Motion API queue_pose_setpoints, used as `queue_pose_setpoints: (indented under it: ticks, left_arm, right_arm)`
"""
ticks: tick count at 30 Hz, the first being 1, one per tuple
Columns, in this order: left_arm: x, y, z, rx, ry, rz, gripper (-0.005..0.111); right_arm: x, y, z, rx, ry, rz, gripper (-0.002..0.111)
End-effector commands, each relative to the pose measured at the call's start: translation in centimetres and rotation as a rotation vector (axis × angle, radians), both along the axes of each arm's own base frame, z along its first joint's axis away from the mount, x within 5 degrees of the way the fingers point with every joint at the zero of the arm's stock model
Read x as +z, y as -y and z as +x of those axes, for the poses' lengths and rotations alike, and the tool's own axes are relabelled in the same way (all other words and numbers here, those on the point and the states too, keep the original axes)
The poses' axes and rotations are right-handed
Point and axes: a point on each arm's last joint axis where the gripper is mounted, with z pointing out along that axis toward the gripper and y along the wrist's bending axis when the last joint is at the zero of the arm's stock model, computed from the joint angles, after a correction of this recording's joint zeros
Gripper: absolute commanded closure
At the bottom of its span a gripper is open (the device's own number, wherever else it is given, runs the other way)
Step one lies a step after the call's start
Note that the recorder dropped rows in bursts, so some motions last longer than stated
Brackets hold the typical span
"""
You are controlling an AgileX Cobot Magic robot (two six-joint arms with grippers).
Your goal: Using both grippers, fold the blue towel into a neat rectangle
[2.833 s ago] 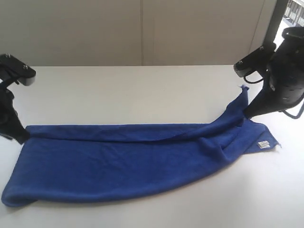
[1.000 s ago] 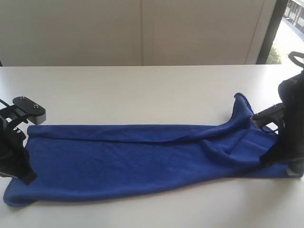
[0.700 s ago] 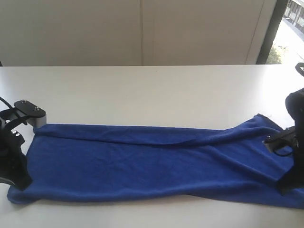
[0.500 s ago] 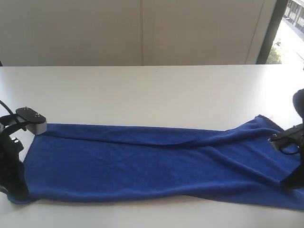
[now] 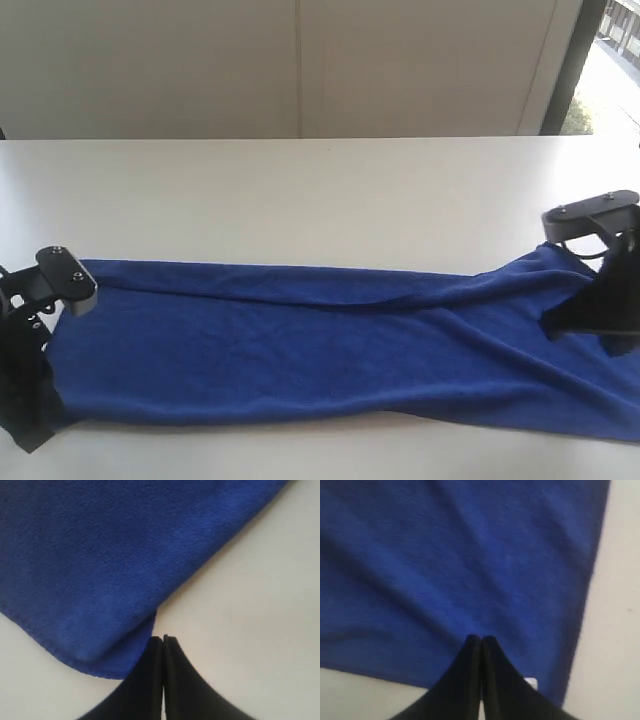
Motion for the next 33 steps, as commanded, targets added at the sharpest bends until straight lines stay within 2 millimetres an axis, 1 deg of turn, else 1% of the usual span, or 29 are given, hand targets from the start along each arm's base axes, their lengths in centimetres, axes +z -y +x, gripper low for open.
queue_pose_setpoints:
  ticks: [1, 2, 6, 7, 9, 10, 12, 14, 17, 20, 28, 33]
  left_arm:
    - [-0.8, -0.4, -0.2, -0.017, 0.072, 0.028, 0.107]
    - [-0.9, -0.4, -0.1, -0.012, 0.098, 0.026, 0.107]
    - [-1.0, -0.5, 0.2, -0.027, 0.132, 0.041, 0.107]
    - [-1.2, -0.7, 0.1, -0.036, 0.133, 0.055, 0.107]
    - [-1.3, -0.7, -0.2, -0.041, 0.111, 0.06, 0.107]
    - [-1.4, -0.8, -0.3, -0.043, 0.096, 0.062, 0.107]
    - [-1.4, -0.8, -0.6, -0.046, 0.069, 0.066, 0.107]
    - [-1.4, -0.9, -0.7, -0.055, 0.056, 0.074, 0.107]
    - [-1.4, -1.0, -0.6, -0.065, 0.072, 0.086, 0.107]
    - [-1.4, -1.0, -0.3, -0.062, 0.104, 0.082, 0.107]
    - [-1.4, -1.0, -0.3, -0.062, 0.104, 0.082, 0.107]
    - [-1.3, -0.9, -0.2, -0.061, 0.113, 0.081, 0.107]
  right_arm:
    - [0.3, -3.6, 0.7, 0.148, 0.086, 0.114, 0.108]
    - [0.5, -5.5, 0.9, 0.222, 0.115, 0.182, 0.108]
    - [1.6, -9.8, 1.4, 0.356, 0.172, 0.344, 0.108]
    - [2.2, -11.8, 2.0, 0.408, 0.219, 0.408, 0.108]
    - [2.5, -14.9, 2.9, 0.453, 0.283, 0.476, 0.108]
    - [2.3, -16.4, 3.5, 0.482, 0.294, 0.49, 0.108]
    - [1.4, -18.6, 4.7, 0.523, 0.283, 0.496, 0.108]
    - [0.1, -19.9, 6.0, 0.533, 0.277, 0.49, 0.108]
    - [-2.1, -20.8, 7.2, 0.53, 0.241, 0.485, 0.108]
    - [-3.1, -20.9, 7.5, 0.527, 0.219, 0.479, 0.108]
    - [-4.5, -20.9, 7.9, 0.533, 0.214, 0.46, 0.108]
    - [-4.8, -20.9, 7.9, 0.532, 0.209, 0.458, 0.108]
